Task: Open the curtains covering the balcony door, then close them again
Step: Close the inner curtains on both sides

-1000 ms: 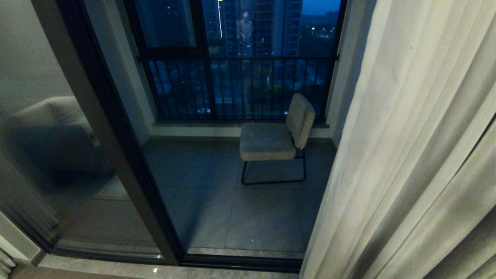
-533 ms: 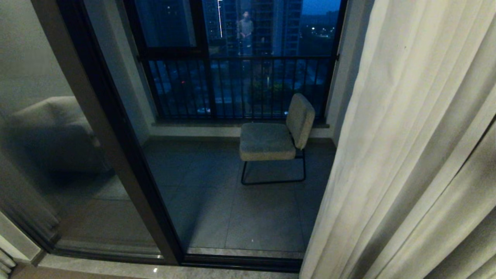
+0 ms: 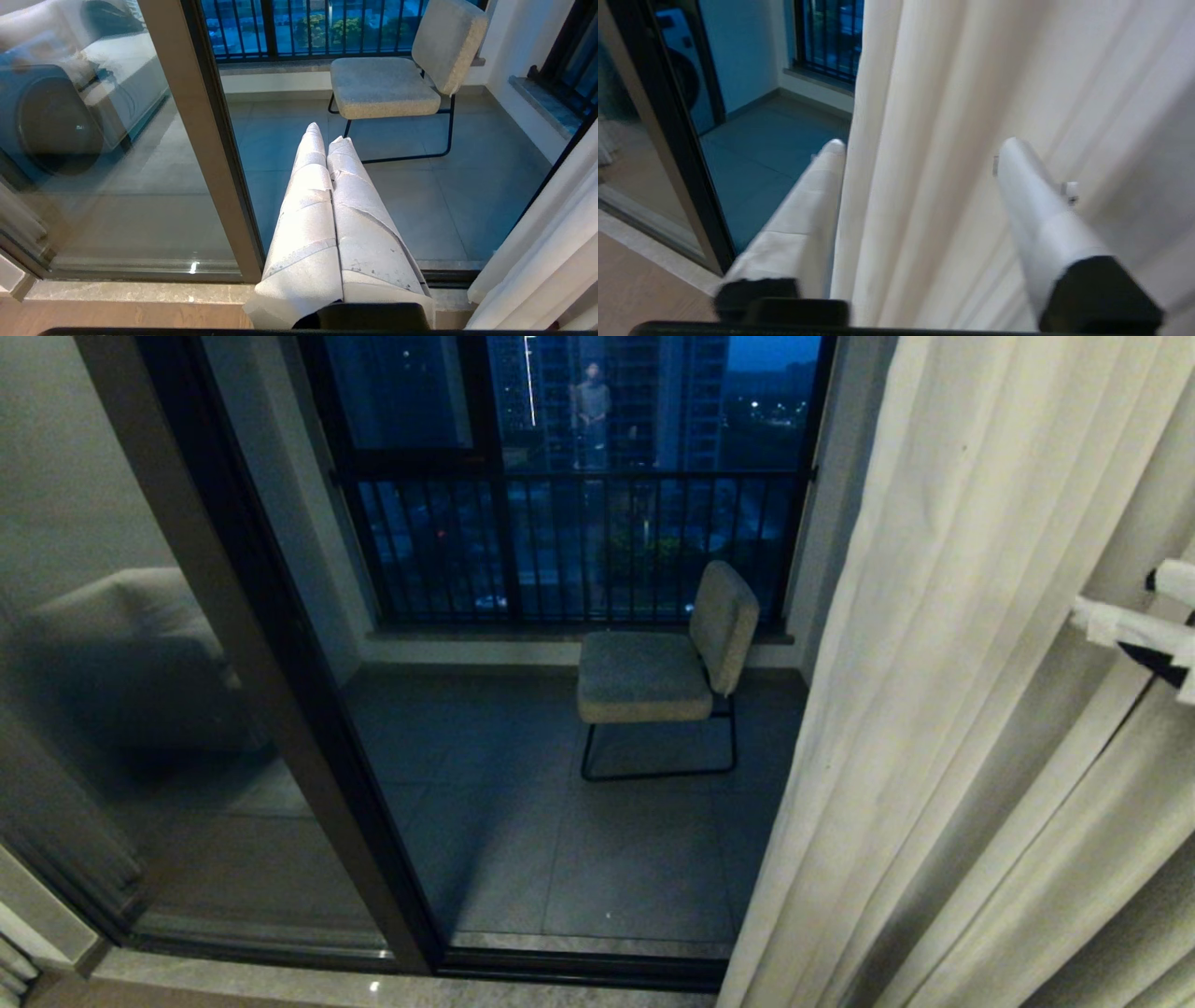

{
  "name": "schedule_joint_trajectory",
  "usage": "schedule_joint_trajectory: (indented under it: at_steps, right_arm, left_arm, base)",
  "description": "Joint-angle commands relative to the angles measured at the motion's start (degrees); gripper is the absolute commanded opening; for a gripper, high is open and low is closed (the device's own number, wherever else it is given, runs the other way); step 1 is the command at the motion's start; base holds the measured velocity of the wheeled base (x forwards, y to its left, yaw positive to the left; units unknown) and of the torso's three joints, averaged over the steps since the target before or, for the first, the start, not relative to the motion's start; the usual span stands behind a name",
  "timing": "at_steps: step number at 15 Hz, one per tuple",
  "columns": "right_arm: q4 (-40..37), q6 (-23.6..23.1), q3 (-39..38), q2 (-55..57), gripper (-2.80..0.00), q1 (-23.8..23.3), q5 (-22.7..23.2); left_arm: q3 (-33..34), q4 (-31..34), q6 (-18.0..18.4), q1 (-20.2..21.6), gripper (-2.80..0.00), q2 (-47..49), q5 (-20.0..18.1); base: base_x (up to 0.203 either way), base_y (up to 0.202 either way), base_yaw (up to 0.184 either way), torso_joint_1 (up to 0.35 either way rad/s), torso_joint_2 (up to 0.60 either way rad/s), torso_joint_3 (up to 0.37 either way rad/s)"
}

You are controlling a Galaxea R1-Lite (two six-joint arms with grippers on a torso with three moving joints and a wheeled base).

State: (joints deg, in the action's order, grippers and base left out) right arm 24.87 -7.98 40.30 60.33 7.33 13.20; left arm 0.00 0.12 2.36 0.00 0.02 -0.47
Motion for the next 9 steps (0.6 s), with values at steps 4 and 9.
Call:
schedule_joint_trajectory:
  at_steps: [4, 9]
  right_arm:
    - [3.1, 0.1, 6.5, 10.6, 0.00, 2.5, 0.1]
    - [5.6, 7.0, 15.8, 21.1, 0.00, 3.9, 0.1]
  left_arm:
    - [0.0, 0.1, 0.0, 0.0, -2.80, 0.0, -0.1]
    - [0.0, 0.0, 0.0, 0.0, -2.80, 0.0, -0.1]
  base:
    - [0.000, 0.000, 0.000, 0.000, 0.00, 0.000]
    - [0.000, 0.000, 0.000, 0.000, 0.00, 0.000]
